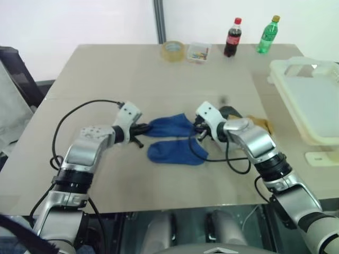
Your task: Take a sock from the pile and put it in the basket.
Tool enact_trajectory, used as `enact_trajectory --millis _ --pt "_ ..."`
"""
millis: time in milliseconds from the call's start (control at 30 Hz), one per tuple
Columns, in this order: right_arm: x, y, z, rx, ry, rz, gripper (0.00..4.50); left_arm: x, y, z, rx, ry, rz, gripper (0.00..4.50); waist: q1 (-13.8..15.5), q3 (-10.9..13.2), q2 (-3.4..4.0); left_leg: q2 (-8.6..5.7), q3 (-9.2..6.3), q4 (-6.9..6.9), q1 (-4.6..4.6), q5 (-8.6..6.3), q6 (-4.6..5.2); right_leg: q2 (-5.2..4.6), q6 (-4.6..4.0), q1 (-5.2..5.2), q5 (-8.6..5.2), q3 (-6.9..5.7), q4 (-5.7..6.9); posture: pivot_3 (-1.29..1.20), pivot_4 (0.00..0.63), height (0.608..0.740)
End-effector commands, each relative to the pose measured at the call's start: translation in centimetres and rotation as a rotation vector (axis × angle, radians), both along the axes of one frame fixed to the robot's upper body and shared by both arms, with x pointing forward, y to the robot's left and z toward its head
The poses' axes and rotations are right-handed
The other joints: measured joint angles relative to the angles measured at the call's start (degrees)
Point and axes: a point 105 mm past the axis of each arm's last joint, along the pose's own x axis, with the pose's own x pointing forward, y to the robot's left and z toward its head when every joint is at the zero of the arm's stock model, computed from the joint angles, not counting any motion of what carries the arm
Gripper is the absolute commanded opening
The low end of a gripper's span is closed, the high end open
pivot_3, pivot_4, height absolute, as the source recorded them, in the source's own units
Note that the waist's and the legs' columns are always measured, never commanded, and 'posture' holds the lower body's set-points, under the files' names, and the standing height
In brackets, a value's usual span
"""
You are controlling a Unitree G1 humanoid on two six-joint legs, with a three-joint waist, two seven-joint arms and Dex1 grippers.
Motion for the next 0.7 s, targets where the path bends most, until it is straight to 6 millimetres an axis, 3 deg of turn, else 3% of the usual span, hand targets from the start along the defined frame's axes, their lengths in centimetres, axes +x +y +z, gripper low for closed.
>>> enact_trajectory --millis 33,167,267,367,567,700 --pt "-1.5 -0.4 4.0 0.074 -0.063 0.029 0.0 -2.1 -1.5 4.5 -0.155 -0.087 -0.067 0.03 0.21 0.08 -0.07 0.01 -0.05 0.01 -0.24 0.04 -0.06 -0.04 0.0 -0.13 0.0 0.01 -0.09 0.0 0.15 0.735" --pt "-5.7 -1.3 5.5 0.124 0.03 0.097 0.0 -5.5 -1.9 6.1 -0.279 -0.033 -0.099 0.03 0.36 0.07 -0.07 -0.01 -0.21 0.06 -0.77 0.04 -0.08 -0.08 0.01 -0.48 0.0 -0.05 -0.19 0.0 0.15 0.735" --pt "-8.1 -2.3 4.9 0.091 0.124 0.117 0.0 -8.3 -2.4 5.4 -0.288 0.068 -0.162 0.03 0.27 0.07 -0.08 -0.04 -0.21 0.03 -0.82 0.03 -0.06 -0.23 0.02 -0.54 -0.01 -0.05 -0.24 0.0 0.15 0.735" --pt "-10.0 -2.9 3.9 0.067 0.183 0.148 0.0 -9.5 -2.6 4.4 -0.276 0.132 -0.164 0.03 0.27 0.08 -0.1 -0.08 -0.23 0.04 -0.72 0.02 -0.04 -0.43 0.02 -0.51 -0.01 -0.12 -0.14 0.0 0.15 0.735" --pt "-10.5 -3.0 2.6 0.073 0.227 0.128 0.0 -9.6 -2.8 2.1 -0.214 0.18 -0.121 0.03 0.21 0.17 -0.15 -0.08 -0.22 0.02 0.26 -0.07 0.15 -0.08 -0.06 0.35 -0.06 -0.18 -0.14 0.0 0.15 0.735" --pt "-10.0 -3.0 2.0 0.062 0.237 0.087 0.0 -9.0 -2.8 1.1 -0.177 0.178 -0.099 0.03 0.31 0.17 -0.16 -0.09 -0.21 0.02 0.2 -0.07 0.15 -0.08 -0.04 0.31 -0.04 -0.1 -0.14 0.0 0.15 0.735"
